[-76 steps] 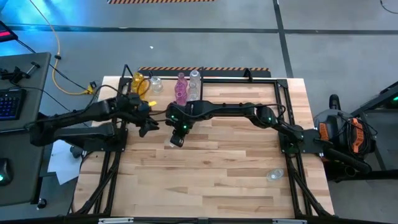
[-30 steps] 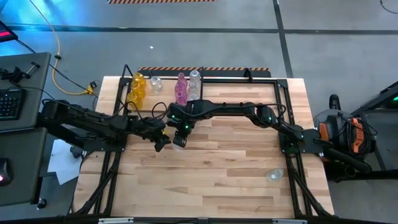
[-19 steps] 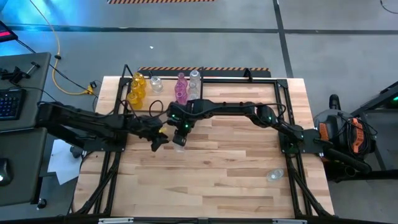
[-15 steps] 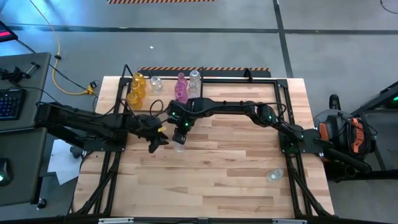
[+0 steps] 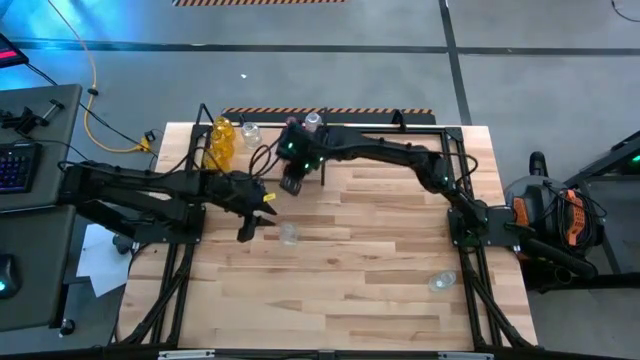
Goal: Sort vases onto shelf
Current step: Put the transparent vase on the shelf aligned with the left transparent vase
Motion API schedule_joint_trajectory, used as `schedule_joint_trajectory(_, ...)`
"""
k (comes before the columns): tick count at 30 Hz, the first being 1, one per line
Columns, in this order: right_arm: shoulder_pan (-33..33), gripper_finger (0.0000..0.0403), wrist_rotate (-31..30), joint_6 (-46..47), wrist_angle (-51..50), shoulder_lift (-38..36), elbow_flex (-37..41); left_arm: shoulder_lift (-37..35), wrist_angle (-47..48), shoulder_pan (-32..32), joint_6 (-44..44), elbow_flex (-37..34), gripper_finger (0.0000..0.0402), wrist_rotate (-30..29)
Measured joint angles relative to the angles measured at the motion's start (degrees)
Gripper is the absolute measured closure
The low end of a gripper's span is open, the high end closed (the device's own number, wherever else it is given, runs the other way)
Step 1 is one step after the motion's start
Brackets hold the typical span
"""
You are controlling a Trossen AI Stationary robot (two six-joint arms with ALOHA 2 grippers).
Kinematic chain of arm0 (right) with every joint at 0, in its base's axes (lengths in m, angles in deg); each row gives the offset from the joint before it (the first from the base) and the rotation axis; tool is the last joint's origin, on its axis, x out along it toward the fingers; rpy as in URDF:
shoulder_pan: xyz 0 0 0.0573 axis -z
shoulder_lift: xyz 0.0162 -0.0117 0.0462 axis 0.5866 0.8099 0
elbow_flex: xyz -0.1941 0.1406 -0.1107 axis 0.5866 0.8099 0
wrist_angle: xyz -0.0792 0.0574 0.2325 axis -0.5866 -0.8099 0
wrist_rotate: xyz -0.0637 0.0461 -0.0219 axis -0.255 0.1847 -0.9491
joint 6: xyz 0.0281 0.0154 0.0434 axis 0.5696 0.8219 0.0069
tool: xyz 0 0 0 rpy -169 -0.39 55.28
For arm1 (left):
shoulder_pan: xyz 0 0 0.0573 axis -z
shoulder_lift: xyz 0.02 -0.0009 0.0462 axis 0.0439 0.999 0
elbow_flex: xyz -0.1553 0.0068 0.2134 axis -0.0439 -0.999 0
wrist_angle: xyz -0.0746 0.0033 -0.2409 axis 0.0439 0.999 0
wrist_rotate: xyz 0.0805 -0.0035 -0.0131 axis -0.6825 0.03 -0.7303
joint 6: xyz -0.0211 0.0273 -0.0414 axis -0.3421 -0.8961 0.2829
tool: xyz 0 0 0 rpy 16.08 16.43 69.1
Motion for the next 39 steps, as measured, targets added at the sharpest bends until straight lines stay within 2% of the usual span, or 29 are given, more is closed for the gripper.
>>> schedule_joint_trajectory(5, 1.8, 0.0359, -4.5, 0.0, 0.4, -3.9, 0.0, 7.0, 4.3, -1.3, -3.5, 6.7, 0.0261, 0.5)
schedule_joint_trajectory(10, 3.5, 0.0359, -7.2, 0.0, -0.4, -6.9, 0.0, 15.6, 6.1, -2.6, 0.1, 10.5, 0.0261, 5.5)
schedule_joint_trajectory(14, 4.6, 0.0359, -8.7, -0.3, -3.0, -8.7, 0.1, 20.1, 7.0, -1.3, 1.3, 12.1, 0.0261, 6.2)
schedule_joint_trajectory(24, 5.9, 0.0359, -17.7, -0.9, -12.6, -9.5, 0.1, 20.6, 8.2, 2.8, 3.8, 13.2, 0.0261, 5.9)
schedule_joint_trajectory(39, 5.7, 0.0359, -17.7, 0.8, -11.7, -9.5, 0.1, 21.7, 7.5, 2.8, 1.5, 13.1, 0.0261, 4.4)
